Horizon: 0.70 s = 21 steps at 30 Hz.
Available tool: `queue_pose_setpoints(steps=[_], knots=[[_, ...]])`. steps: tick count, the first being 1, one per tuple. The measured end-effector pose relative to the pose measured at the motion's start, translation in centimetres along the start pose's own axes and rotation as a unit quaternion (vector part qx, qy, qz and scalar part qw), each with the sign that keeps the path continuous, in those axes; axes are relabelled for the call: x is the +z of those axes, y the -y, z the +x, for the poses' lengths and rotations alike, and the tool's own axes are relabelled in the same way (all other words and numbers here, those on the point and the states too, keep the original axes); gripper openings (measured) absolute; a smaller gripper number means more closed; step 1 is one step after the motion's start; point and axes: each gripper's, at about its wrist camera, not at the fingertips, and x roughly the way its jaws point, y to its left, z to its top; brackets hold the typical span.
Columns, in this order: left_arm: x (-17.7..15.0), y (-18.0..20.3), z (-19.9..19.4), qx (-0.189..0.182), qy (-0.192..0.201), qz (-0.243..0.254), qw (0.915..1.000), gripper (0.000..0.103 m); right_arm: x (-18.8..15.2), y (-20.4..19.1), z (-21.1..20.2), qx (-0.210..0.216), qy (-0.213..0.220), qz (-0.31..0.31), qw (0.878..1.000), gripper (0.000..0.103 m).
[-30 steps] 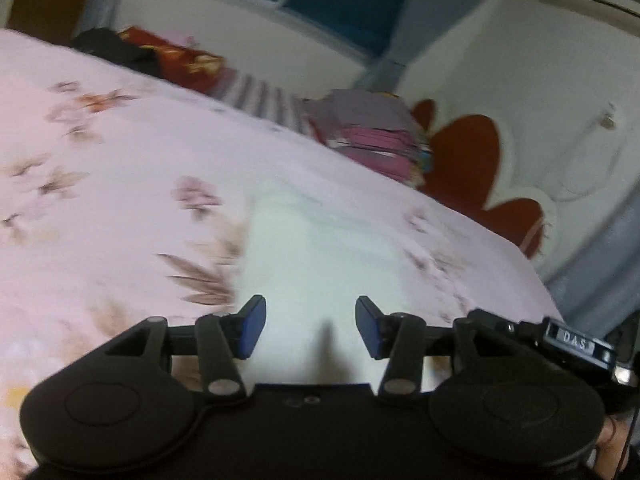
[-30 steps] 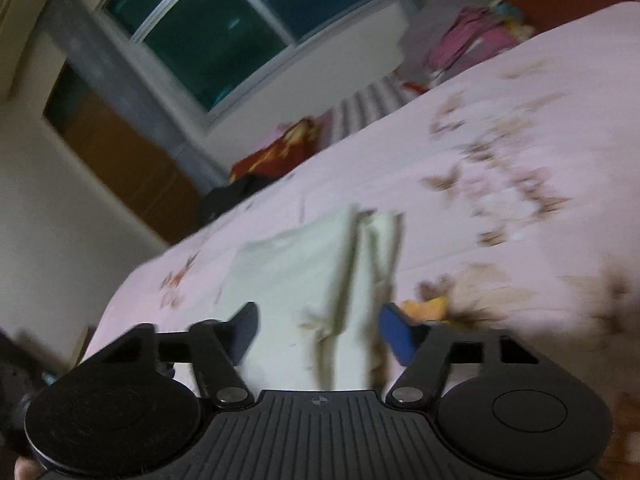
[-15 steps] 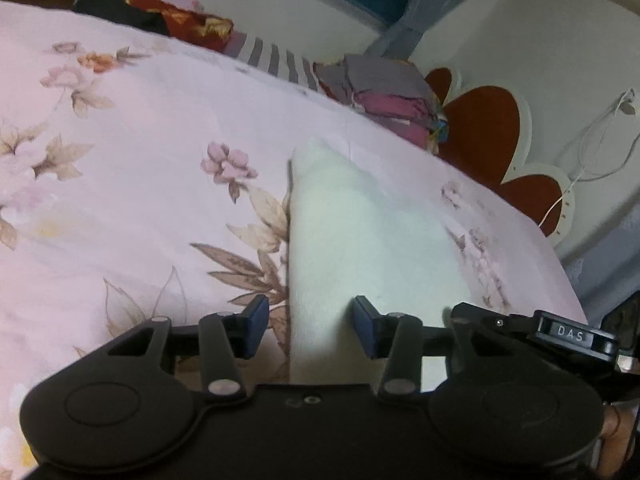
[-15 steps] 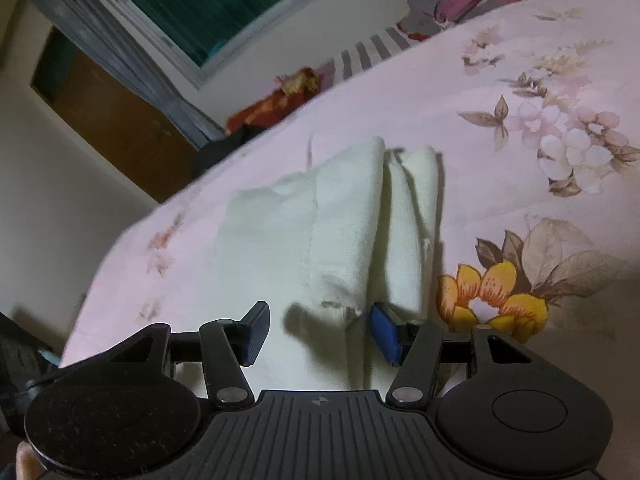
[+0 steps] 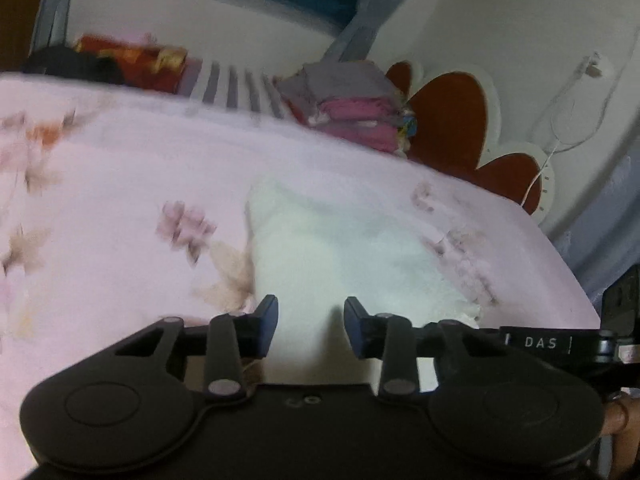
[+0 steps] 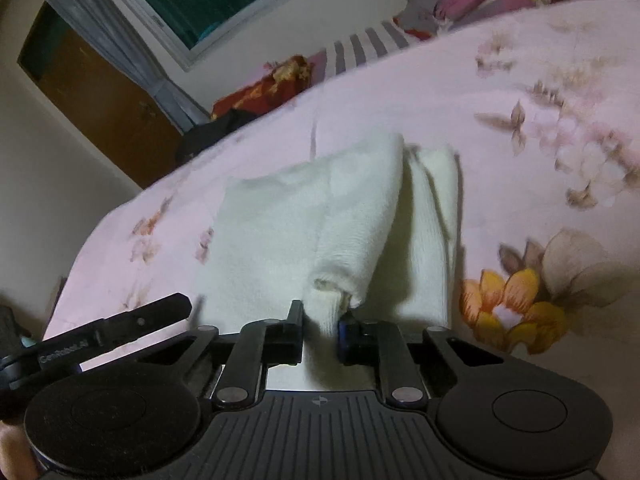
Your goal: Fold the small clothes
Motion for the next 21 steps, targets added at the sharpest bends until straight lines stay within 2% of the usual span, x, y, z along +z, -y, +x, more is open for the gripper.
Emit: queue_pose_setpoints(steps=[2, 5, 6, 8, 12, 13, 15, 17, 21], knots=[[0.5, 1.6, -0.3, -0.017, 0.009, 0.026, 0.9995, 0.034, 0.1, -0.1, -1.7, -0.001, 0.013, -0.005, 1.0, 0.015], [0.4, 3.6, 1.6, -0.015, -0.021, 0.077, 0.9967, 0.036, -0.3, 1.3, -1.7, -0.015, -0.009, 0.001, 1.0, 0.015], [0.2, 3.7, 2.3, -0.015, -0.032, 0.078, 0.9963, 0.036, -0.5, 2.1, -1.0, -0.027, -0.021, 0.011, 0.999, 0.015], [-0.1, 3.3, 3.0, -0.007, -0.042, 0.069, 0.9967, 0.036, -0.5, 3.3, -0.8, -0.012, -0.019, 0.043, 0.999, 0.015], [-0.4, 2.0, 3.3, -0.005, -0.052, 0.052, 0.9973, 0.036, -0.4, 3.4, -1.0, -0.007, -0.019, 0.04, 0.999, 0.016], [-0.2, 1.7, 3.0, -0.005, -0.048, 0.047, 0.9977, 0.036, -0.3, 3.5, -1.2, -0.002, -0.016, 0.041, 0.999, 0.017], [0.1, 1.2, 2.4, -0.023, -0.027, 0.038, 0.9986, 0.036, 0.1, 3.7, -2.3, -0.002, 0.004, 0.041, 0.999, 0.041], [1.2, 1.0, 2.4, -0.026, -0.01, 0.039, 0.9988, 0.036, 0.8, 3.9, -3.4, -0.014, 0.038, 0.036, 0.999, 0.043], [3.4, 0.8, 4.5, -0.03, -0.005, 0.049, 0.9983, 0.036, 4.0, 4.9, -2.9, -0.04, 0.062, 0.041, 0.996, 0.043]])
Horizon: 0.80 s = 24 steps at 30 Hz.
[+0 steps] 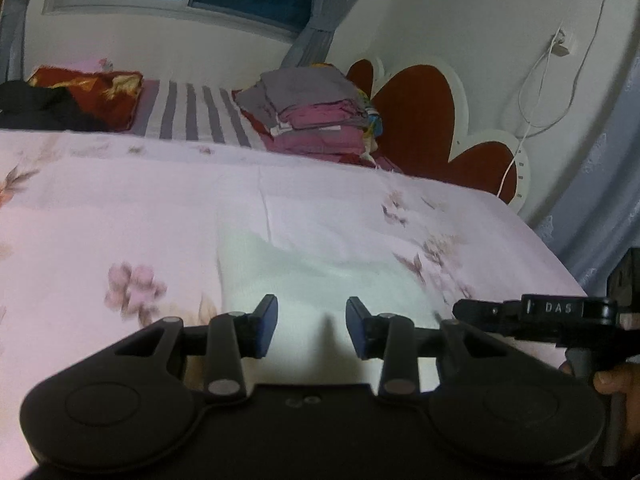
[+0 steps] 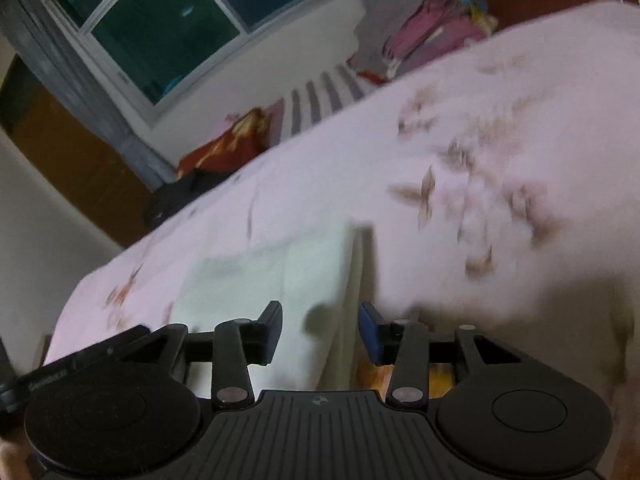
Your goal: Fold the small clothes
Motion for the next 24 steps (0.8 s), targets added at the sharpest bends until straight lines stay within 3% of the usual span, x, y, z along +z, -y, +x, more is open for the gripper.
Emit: queue_pose_setpoints(steps=[5, 8, 11, 14, 18, 24], knots=[[1.0, -1.5, 4.0, -0.006, -0.024, -0.018, 0.9995, 0.036, 2.5, -2.4, 4.1, -0.015, -0.024, -0.078, 0.997, 0.038], [0.2, -2.9, 5.4, -0.026, -0.038, -0.053, 0.9975, 0.036, 2.0, -2.7, 7.3, -0.06, -0.062, -0.126, 0.988, 0.025], [-0.3, -3.5, 5.7, -0.037, -0.041, -0.077, 0.9955, 0.036, 1.4, -2.3, 8.5, -0.081, -0.057, -0.147, 0.984, 0.025], [-0.3, -2.9, 5.6, -0.04, -0.049, -0.059, 0.9963, 0.036, 1.3, -2.1, 8.7, -0.086, -0.059, -0.147, 0.984, 0.025], [-0.5, -2.2, 2.5, -0.042, -0.031, -0.042, 0.9978, 0.036, 1.6, -2.3, 6.4, -0.086, -0.046, -0.138, 0.986, 0.027], [-4.5, -1.7, -2.9, -0.025, -0.023, -0.033, 0.9989, 0.036, -1.2, -2.5, 0.1, -0.044, -0.04, -0.129, 0.99, 0.027]])
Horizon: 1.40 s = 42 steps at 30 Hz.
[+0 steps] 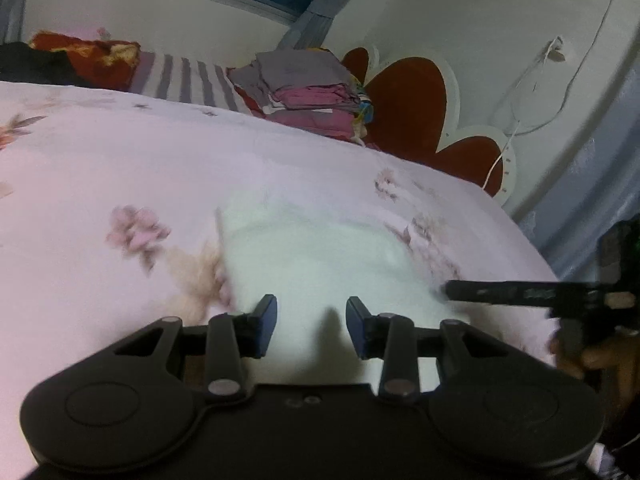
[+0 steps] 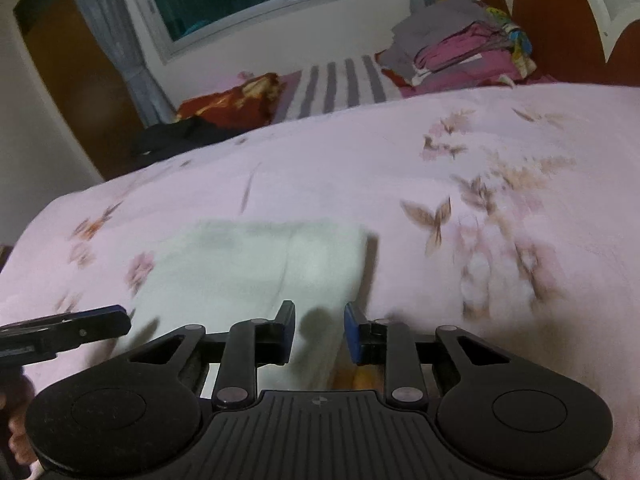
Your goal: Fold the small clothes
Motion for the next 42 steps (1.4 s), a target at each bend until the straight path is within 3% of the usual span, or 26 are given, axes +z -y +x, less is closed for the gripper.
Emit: queue_pose_setpoints(steps=[5, 7, 14, 15, 16, 21, 27, 31, 36, 38, 39, 41, 42], knots=[[-2.5, -0.4, -0.6, 0.036, -0.027, -0.018, 0.9988, 0.036, -3.9, 0.5, -3.1, 0.045, -0.017, 0.06, 0.997, 0.027], [-2.6, -0.2, -1.0, 0.026, -0.018, -0.02, 0.9993, 0.036, -5.0, 0.0, -3.6, 0.055, -0.021, 0.064, 0.996, 0.027], [-4.3, 0.1, 0.0, 0.029, -0.06, -0.039, 0.997, 0.036, -7.2, -1.0, -1.4, 0.078, -0.069, 0.065, 0.992, 0.025], [-4.7, 0.3, 0.1, 0.028, -0.063, -0.039, 0.9969, 0.036, -7.5, -1.1, -1.2, 0.076, -0.068, 0.057, 0.993, 0.003], [-4.9, 0.7, 0.1, 0.029, -0.063, -0.038, 0.9969, 0.036, -7.6, -1.2, -1.3, 0.075, -0.064, 0.045, 0.994, 0.003], [-5.6, 2.5, -0.7, 0.016, -0.057, -0.026, 0.9979, 0.036, -7.5, -0.9, -3.9, 0.06, -0.05, 0.039, 0.996, 0.003], [-6.3, 2.1, -1.4, 0.036, -0.075, -0.027, 0.9961, 0.04, -7.7, -0.9, -2.3, 0.029, -0.076, 0.029, 0.996, 0.003], [-3.2, 1.8, -4.6, 0.04, -0.002, -0.006, 0.9992, 0.043, -5.8, -0.9, -5.8, 0.004, -0.015, 0.011, 1.0, 0.007], [-0.1, 2.5, -1.0, 0.008, 0.012, 0.042, 0.999, 0.04, -2.5, -2.5, -4.5, 0.024, 0.017, -0.023, 0.999, 0.007], [0.1, 2.8, 0.9, 0.006, 0.011, 0.06, 0.9981, 0.04, -2.0, -3.3, -2.6, 0.025, 0.004, -0.04, 0.999, 0.007], [-0.2, 2.9, 2.1, 0.023, -0.001, 0.08, 0.9965, 0.041, -2.0, -3.4, -1.4, 0.018, -0.006, -0.049, 0.999, 0.006], [-1.1, 2.5, 3.5, 0.041, -0.029, 0.066, 0.9966, 0.038, -2.9, -3.0, 1.2, 0.002, -0.05, -0.054, 0.997, 0.006], [-1.3, 2.4, 3.4, 0.036, -0.022, 0.066, 0.9969, 0.038, -3.1, -2.8, 1.5, 0.01, -0.047, -0.052, 0.998, 0.006]])
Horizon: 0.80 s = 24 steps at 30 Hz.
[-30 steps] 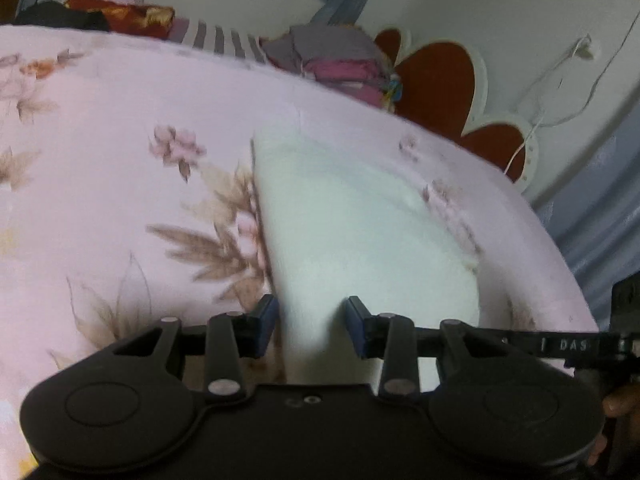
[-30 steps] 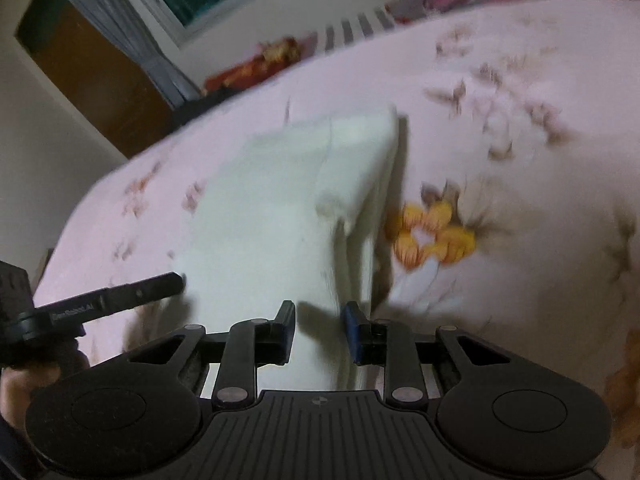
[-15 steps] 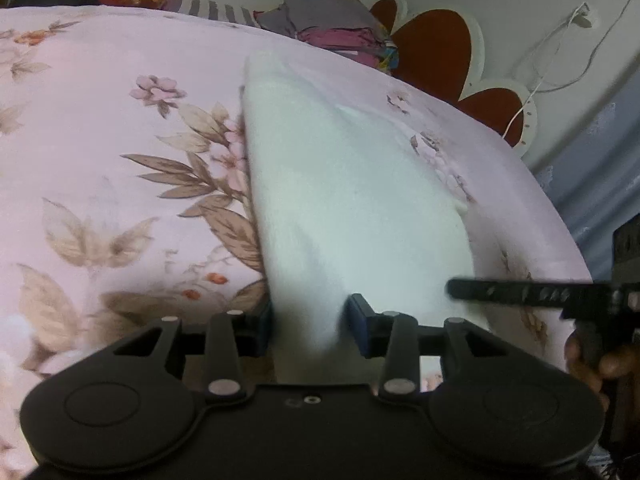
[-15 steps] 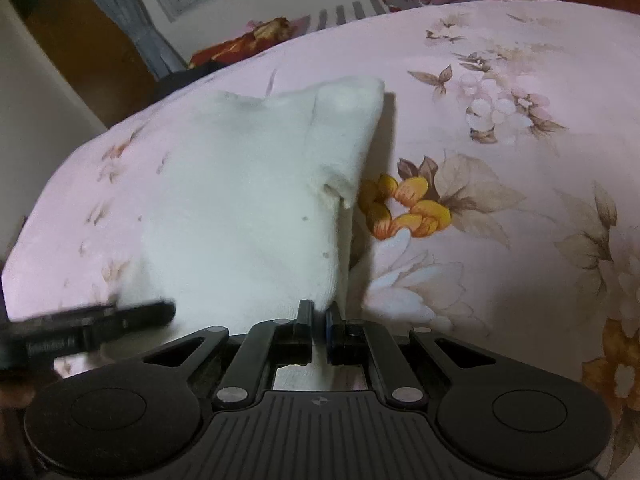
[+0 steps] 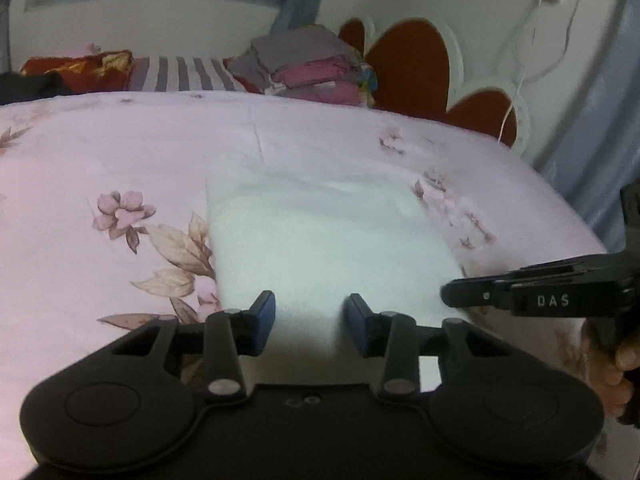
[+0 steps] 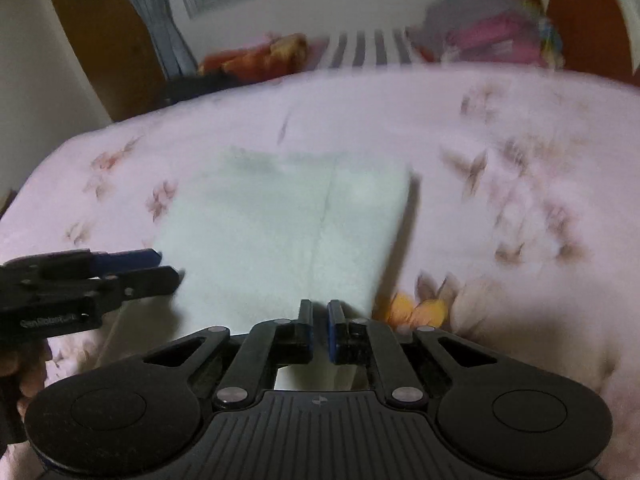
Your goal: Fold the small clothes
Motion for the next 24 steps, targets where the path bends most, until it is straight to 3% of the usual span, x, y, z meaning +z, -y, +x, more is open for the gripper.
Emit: queue_pose_setpoints(steps=[2, 5, 11, 15, 18, 21, 24], knots=[[0.6, 0.1, -0.6, 0.002, -0.005, 0.004, 1.0, 0.038, 0.5, -0.1, -0.4, 0.0, -0.003, -0.009, 1.0, 0.006], [2.5, 0.2, -1.1, 0.0, 0.02, 0.012, 0.9997, 0.04, 2.0, 0.1, -2.0, 0.003, 0.047, -0.006, 0.999, 0.006], [6.9, 0.0, 3.5, 0.001, 0.007, 0.026, 0.9996, 0.042, 6.4, 0.5, 1.7, -0.013, 0.062, 0.017, 0.998, 0.006], [6.1, -1.4, 7.2, 0.018, -0.021, 0.034, 0.999, 0.044, 6.8, 0.6, 6.4, -0.049, 0.018, -0.003, 0.999, 0.006], [6.0, -1.3, 6.9, 0.02, -0.013, 0.035, 0.9991, 0.044, 6.6, 1.9, 6.9, -0.033, 0.025, 0.027, 0.999, 0.006], [6.2, -0.3, 5.8, 0.033, 0.005, 0.055, 0.9979, 0.04, 6.7, 1.4, 6.3, -0.046, 0.025, 0.017, 0.998, 0.006], [6.6, -0.8, 6.0, 0.053, 0.018, 0.037, 0.9978, 0.039, 7.1, 0.4, 5.6, -0.047, 0.059, 0.006, 0.997, 0.007]])
